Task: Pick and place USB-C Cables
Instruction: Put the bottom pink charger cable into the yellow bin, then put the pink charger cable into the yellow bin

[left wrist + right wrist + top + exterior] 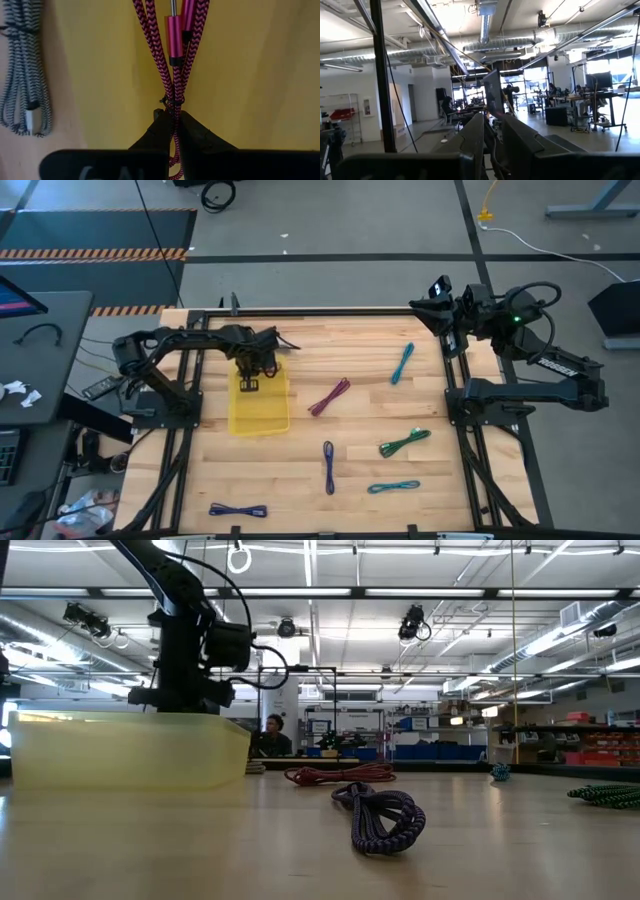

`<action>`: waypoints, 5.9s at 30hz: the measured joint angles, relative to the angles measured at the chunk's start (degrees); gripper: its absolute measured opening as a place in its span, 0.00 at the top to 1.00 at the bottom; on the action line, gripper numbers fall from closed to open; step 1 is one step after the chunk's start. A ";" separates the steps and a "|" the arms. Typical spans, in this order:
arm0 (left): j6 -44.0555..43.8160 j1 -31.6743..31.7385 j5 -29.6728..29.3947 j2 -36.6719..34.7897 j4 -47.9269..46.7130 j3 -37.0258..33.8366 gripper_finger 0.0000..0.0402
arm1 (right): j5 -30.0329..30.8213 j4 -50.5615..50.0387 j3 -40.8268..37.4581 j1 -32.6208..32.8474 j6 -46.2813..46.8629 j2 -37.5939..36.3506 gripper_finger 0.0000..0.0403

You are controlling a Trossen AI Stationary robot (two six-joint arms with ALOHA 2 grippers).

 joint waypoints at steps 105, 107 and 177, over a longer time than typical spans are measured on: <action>-38.70 -9.78 -19.56 -19.49 -43.49 58.31 0.47 | 21.06 -79.57 52.61 18.47 -41.81 90.01 0.56; -38.72 -9.78 -19.56 -19.49 -43.48 58.31 0.47 | 21.13 -79.16 52.65 18.47 -41.54 90.15 0.58; -29.59 -17.19 7.18 -15.19 49.65 24.22 0.49 | 23.69 -73.99 76.74 18.23 -30.66 57.90 0.96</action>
